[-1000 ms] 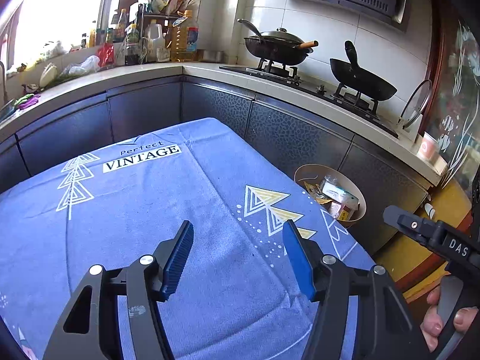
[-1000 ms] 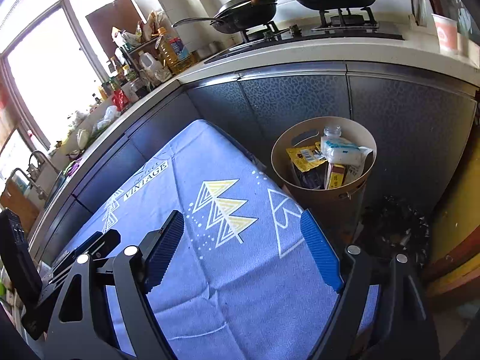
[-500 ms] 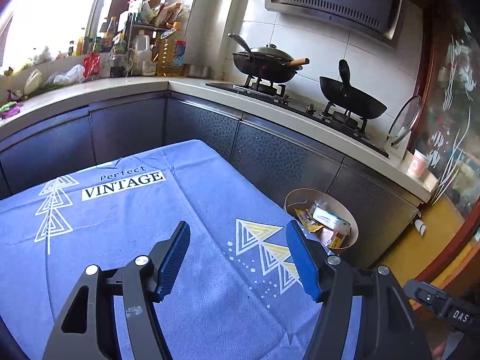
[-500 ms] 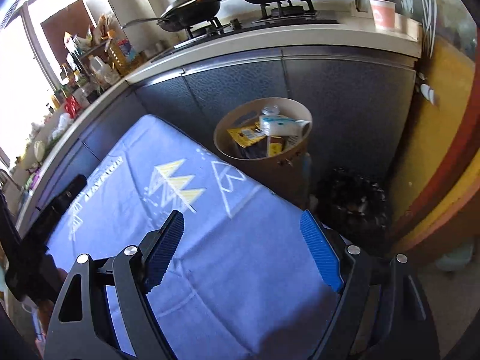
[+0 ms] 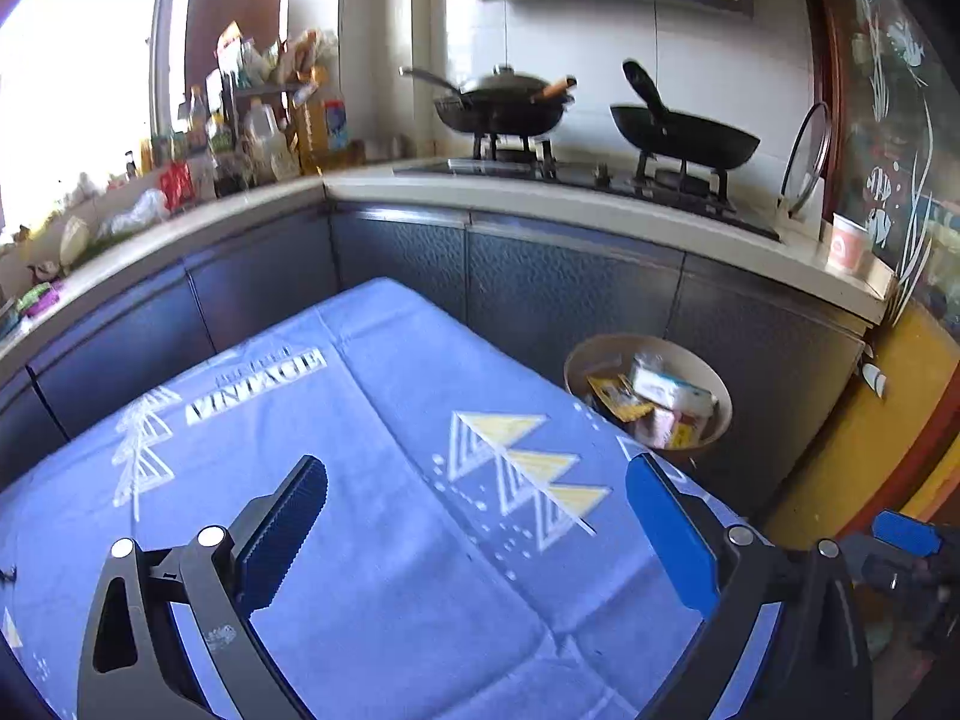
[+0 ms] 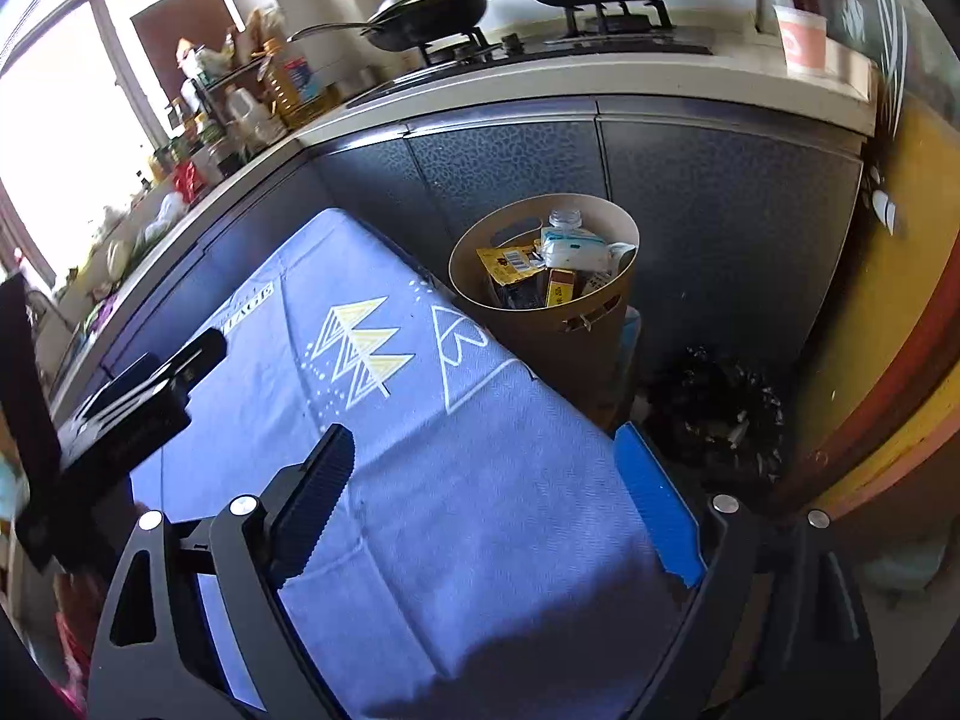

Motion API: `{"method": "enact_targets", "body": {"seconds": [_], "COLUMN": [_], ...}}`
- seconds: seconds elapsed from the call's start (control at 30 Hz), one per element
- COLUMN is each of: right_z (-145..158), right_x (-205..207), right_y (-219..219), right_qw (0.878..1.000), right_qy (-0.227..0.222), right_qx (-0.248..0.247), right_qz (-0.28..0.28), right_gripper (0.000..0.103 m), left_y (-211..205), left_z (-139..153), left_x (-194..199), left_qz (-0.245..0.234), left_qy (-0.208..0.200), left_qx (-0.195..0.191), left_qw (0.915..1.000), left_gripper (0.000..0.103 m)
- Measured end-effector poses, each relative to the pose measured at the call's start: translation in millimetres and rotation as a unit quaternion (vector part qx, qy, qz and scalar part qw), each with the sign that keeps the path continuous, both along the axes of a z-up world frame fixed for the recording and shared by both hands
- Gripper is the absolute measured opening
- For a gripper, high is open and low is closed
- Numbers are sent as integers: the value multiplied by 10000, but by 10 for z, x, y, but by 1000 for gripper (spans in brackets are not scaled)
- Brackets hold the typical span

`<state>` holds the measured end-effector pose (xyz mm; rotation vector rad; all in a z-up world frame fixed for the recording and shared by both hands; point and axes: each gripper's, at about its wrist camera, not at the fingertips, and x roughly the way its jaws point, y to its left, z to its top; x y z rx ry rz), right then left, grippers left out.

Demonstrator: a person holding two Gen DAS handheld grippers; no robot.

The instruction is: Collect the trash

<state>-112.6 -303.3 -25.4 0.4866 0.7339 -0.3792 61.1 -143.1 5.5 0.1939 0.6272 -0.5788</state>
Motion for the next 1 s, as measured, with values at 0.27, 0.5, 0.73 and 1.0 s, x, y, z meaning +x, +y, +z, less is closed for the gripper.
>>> {"method": "enact_targets", "body": {"seconds": [0.27, 0.5, 0.73, 1.0], "right_z": [7, 40, -24, -99], "right_x": [-181, -264, -240, -132], "right_y": [-17, -87, 19, 18], "right_qw": [9990, 9970, 9958, 9957], "right_qy": [-311, -622, -644, -550], "right_qx": [2, 200, 150, 215], "right_qz": [309, 406, 632, 711], "right_gripper": [92, 92, 92, 92], "left_y": [-80, -1, -34, -149], "left_z": [46, 222, 219, 189], "left_x": [-184, -318, -362, -400], "left_qz": [497, 764, 723, 515], "left_qy": [261, 10, 13, -224], "left_qx": [121, 139, 381, 766], "left_qw": [9984, 9970, 9967, 9955], "left_gripper": [99, 99, 99, 99]}}
